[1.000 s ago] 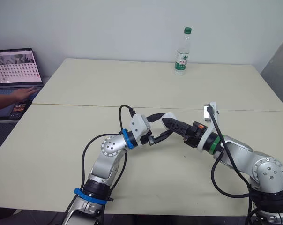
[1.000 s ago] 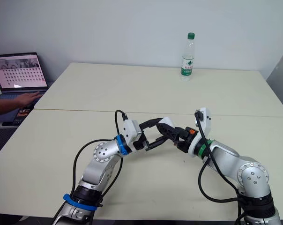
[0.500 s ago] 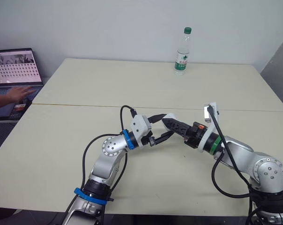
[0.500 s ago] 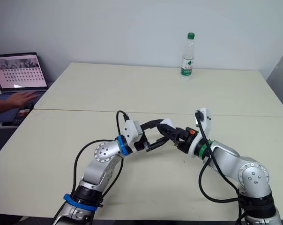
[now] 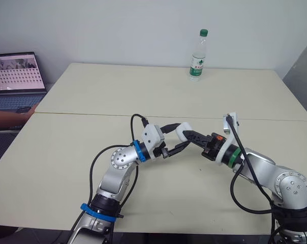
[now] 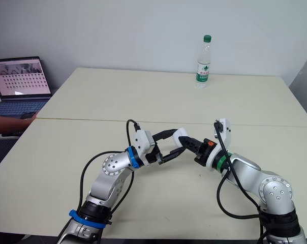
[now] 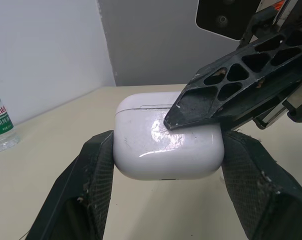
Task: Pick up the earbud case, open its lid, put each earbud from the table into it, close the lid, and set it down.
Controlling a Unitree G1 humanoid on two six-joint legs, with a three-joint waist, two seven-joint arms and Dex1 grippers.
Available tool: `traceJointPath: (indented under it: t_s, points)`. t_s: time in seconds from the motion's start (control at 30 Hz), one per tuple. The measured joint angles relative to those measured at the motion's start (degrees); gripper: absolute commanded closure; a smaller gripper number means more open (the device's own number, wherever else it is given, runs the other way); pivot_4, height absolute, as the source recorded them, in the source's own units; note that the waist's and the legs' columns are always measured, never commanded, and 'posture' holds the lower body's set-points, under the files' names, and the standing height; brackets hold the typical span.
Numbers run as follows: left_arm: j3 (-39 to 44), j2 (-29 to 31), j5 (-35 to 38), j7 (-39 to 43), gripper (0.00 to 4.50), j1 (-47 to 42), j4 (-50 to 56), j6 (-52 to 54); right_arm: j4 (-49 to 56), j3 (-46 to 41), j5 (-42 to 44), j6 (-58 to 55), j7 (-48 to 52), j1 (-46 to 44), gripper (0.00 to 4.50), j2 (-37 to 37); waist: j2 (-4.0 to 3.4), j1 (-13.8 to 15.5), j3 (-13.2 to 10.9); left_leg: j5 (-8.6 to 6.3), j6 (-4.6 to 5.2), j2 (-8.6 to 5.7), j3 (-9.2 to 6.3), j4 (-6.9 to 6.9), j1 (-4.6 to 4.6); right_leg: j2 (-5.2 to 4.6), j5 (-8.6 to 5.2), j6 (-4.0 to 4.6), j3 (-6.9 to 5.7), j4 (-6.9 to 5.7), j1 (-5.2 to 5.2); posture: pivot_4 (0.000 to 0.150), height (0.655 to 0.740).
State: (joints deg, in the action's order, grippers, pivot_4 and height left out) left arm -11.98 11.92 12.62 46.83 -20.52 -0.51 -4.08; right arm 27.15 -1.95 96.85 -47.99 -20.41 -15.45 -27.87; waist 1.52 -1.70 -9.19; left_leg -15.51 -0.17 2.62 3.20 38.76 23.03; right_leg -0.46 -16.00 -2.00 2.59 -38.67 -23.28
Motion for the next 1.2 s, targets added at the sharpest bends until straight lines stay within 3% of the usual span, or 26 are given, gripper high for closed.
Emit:
traceJointPath:
  t_s: [0.03,0.2,0.23,0.4,0.63,0.77,0.93,1.2]
  points:
    - [0.00,0.01,0.08,0.03,1.72,0.00,0.04,0.15,0.00,0.00,0.20,0.05,-0.11,0.01,3.74,-0.07,0.00,0.00,0.00,0.00,0.00,0.00,0.00,0.00,0.00,0.00,0.00,0.00,0.00,0.00,0.00,0.150,0.7362]
    - [0.00,0.48,0.76,0.11,0.13,-0.02,0.20,1.88,0.02,0.05,1.40,0.12,0.19,-0.01,3.74,-0.31,0.00,-0.01,0.00,0.00,0.00,0.01,-0.01,-0.01,0.00,0.00,0.00,-0.01,-0.01,0.01,0.00,0.150,0.7362]
    - [0.00,0.59,0.74,0.07,0.06,-0.02,0.20,2.33,0.03,0.10,1.54,0.10,0.50,-0.02,3.74,-0.39,0.00,-0.01,0.00,0.00,0.00,0.01,-0.01,-0.01,0.00,0.00,-0.01,-0.01,-0.01,0.01,0.00,0.150,0.7362]
    - [1.15,4.47,6.44,3.79,0.06,-0.14,2.65,10.64,0.01,0.08,-1.56,-1.42,6.59,-0.10,3.74,-5.13,-0.01,-0.09,-0.03,0.00,0.00,0.02,0.00,-0.03,0.00,0.00,-0.02,-0.02,-0.02,0.05,-0.03,0.150,0.7362]
    - [3.82,14.18,21.98,15.75,0.06,-4.17,4.03,32.97,-2.94,0.74,-12.48,-6.28,25.15,-2.35,3.74,-14.32,0.01,-0.09,-0.15,0.00,0.00,0.05,-0.04,-0.03,0.01,0.07,-0.05,-0.06,-0.07,0.08,-0.03,0.150,0.7362]
    - [3.99,15.62,26.89,20.78,0.06,-8.45,2.91,41.34,-3.26,2.05,-16.75,-8.71,34.83,-4.09,3.74,-16.82,0.08,-0.04,-0.25,-0.01,0.01,0.04,-0.07,-0.04,0.05,0.08,-0.05,-0.06,-0.10,0.16,-0.04,0.150,0.7362]
    - [1.37,16.87,27.80,27.08,0.06,-11.27,1.34,46.61,-1.92,3.39,-19.60,-11.34,42.92,-5.41,3.74,-18.84,0.11,0.00,-0.28,-0.02,0.03,0.04,-0.09,-0.06,0.14,0.08,-0.02,0.01,-0.10,0.19,-0.12,0.150,0.7362]
    - [-3.67,16.90,23.62,32.44,0.06,-13.69,-2.77,45.86,0.54,3.49,-22.79,-13.00,48.19,-6.58,3.74,-18.83,0.12,0.04,-0.29,-0.02,0.03,0.03,-0.17,-0.03,0.40,0.08,0.02,0.09,-0.14,0.18,-0.34,0.150,0.7362]
